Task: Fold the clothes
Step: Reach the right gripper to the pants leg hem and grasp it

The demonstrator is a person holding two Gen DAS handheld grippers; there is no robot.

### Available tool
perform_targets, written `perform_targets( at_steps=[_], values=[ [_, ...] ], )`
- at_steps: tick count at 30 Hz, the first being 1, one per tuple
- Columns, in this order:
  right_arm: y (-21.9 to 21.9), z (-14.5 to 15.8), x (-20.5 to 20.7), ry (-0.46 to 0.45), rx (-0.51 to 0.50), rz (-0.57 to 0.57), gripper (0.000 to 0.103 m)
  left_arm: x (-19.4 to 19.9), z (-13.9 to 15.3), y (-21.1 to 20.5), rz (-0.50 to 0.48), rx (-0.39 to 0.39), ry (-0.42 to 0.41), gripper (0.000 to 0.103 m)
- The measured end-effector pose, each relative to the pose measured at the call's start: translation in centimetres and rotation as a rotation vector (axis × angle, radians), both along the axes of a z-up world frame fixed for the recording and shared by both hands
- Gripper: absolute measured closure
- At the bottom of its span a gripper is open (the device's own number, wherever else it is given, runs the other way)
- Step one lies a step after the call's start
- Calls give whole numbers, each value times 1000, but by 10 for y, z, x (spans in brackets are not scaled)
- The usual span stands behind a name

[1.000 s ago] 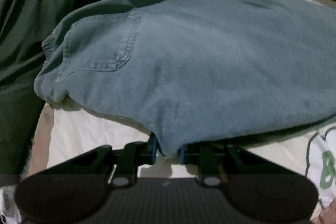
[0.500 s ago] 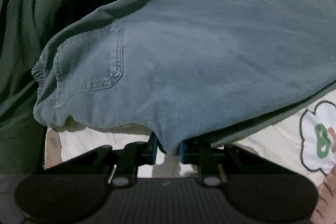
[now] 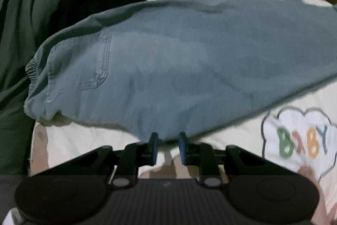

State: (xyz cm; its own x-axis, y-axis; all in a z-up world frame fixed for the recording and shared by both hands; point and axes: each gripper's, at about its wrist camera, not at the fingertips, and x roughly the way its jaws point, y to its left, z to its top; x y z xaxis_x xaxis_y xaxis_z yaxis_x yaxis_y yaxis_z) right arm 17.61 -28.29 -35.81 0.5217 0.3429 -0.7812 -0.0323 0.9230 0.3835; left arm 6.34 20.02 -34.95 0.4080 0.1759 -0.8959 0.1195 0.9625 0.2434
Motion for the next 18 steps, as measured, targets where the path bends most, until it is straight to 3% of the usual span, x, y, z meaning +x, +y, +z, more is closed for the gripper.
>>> perform_targets(
  at_steps=[3,9,13,18],
  values=[
    [1,-5,-2,-2,-57,5,63,8,-9,1,14,-7,-23,80],
    [-10,-15,0,0,-66,-67,62,15,-26,13,95,-39,-28,80],
    [-19,-19,4,-6,-62,-138,60,13,-40,13,78,-17,-9,80],
    [-19,-8,11,-107,-141,-158,60,13,-46,10,67,2,-3,80]
  ],
)
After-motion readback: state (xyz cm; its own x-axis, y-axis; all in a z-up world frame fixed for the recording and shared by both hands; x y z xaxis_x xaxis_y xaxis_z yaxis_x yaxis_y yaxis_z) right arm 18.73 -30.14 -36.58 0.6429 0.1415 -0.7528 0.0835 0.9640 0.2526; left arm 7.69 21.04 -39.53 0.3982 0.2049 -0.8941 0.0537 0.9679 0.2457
